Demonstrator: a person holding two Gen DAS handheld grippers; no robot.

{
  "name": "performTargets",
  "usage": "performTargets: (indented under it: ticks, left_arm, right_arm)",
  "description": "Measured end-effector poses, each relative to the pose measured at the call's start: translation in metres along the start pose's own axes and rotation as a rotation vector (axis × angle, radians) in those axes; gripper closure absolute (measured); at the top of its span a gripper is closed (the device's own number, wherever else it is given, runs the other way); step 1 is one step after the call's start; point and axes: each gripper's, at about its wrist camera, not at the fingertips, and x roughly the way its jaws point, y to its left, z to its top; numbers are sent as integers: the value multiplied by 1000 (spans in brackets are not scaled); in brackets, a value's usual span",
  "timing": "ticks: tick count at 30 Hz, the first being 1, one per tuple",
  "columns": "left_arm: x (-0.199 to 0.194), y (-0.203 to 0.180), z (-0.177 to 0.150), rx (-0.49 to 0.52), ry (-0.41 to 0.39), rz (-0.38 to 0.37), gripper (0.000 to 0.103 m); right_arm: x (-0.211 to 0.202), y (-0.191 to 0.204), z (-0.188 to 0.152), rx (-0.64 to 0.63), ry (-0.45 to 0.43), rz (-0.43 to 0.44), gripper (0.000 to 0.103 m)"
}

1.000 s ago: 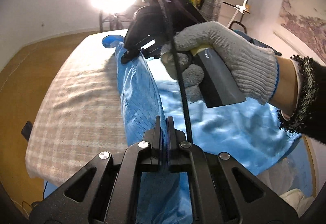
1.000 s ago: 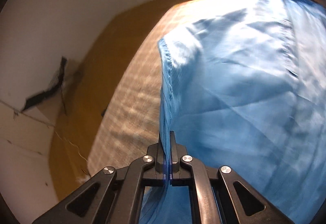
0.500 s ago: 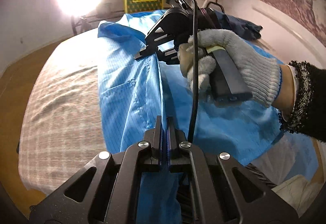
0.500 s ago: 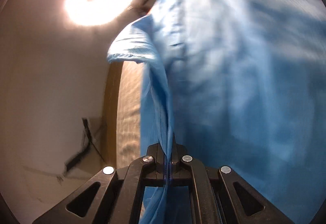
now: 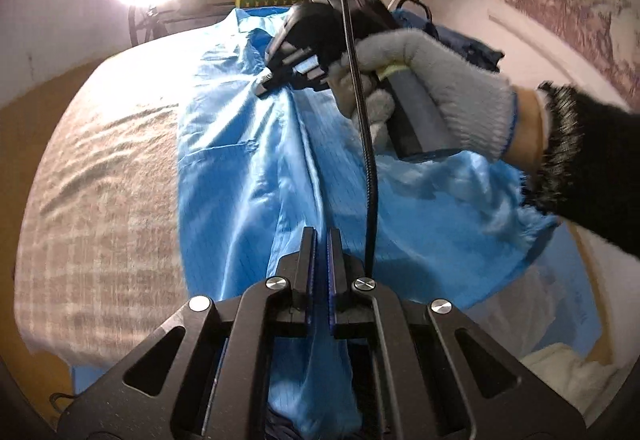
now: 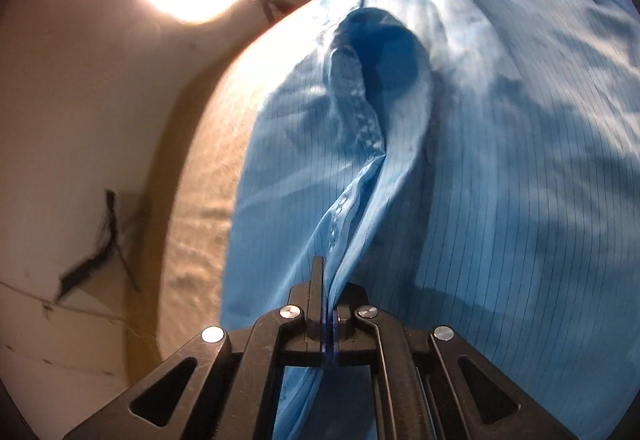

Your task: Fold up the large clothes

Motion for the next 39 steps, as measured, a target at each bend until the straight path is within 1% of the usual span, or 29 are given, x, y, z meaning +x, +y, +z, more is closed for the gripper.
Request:
performTargets:
  ticks: [1,3,4,5,6,8,9,10,11,13,15,16,18,22,25,26,28,30,32,34,36,38,39]
  left_arm:
    - [-8,6,-3,-25,4,-18,99]
    - [-29,17,-11,-76,-6,-57,99]
    - [-44,25,-18,-98,-17,-64,98]
    - [-53,31,-22,-111,-24,-61,97]
    - [-64,40,-28,-131,-33,-60,96]
    - [-79,56,-36,-167,-51,-35,83]
    - [-81,61,-38,-175,-55,-21,80]
    - [-84,71,-43,-194,-58,2,80]
    - [-84,78,-46,-215,-60,4,80]
    - [-79,87,-49,-256,-63,-13,80]
    - [-70,92,-50,-273,-58,-33,80]
    - [-63,91,-50,-266,-50,-35,80]
    - [-49,83,-48,-247,-40,-64,80]
    - [-25,62,-49,-195,-15,-99,80]
    - [-4,42,-54,-147,24,-132,80]
    - [3,36,-57,-129,42,-133,80]
    - [19,23,-64,-72,84,-110,80]
    - [23,16,-70,-50,88,-95,80]
    - [16,19,-70,-77,85,-105,80]
    - [-1,27,-70,-115,48,-98,80]
    - [-19,36,-70,-142,19,-79,80]
    - [-36,43,-70,-161,-9,-49,80]
    - [-44,47,-69,-171,-25,-30,80]
  right_arm:
    - [-5,-6,-2,-18,4,-17,103]
    - [-5,-1,-2,-49,20,-72,90]
    - [-6,-2,-2,-54,20,-80,85]
    - [-10,-2,-4,-56,10,-80,73]
    - [-16,-6,-7,-56,1,-83,66]
    - [-28,-4,-9,-70,-11,-101,63]
    - [-33,-4,-10,-76,-15,-106,61]
    - [-42,-2,-13,-87,-25,-109,60]
    - [-47,-1,-16,-95,-30,-108,60]
    - [-64,4,-27,-122,-43,-91,60]
    - [-79,7,-41,-152,-48,-64,60]
    - [-89,8,-51,-173,-48,-42,60]
    - [-106,15,-74,-211,-44,0,60]
    - [-145,24,-127,-293,-57,11,60]
    - [-159,19,-168,-295,-51,16,60]
    - [-155,19,-175,-296,-50,13,61]
    - [-151,20,-188,-310,-53,-5,62]
    - [-140,21,-191,-297,-49,4,62]
    - [-124,18,-190,-243,-36,43,66]
    - [-110,21,-189,-242,-16,81,71]
    - [-91,25,-189,-275,10,35,76]
    - [-82,24,-195,-293,36,2,79]
    - [-78,23,-198,-314,41,-36,80]
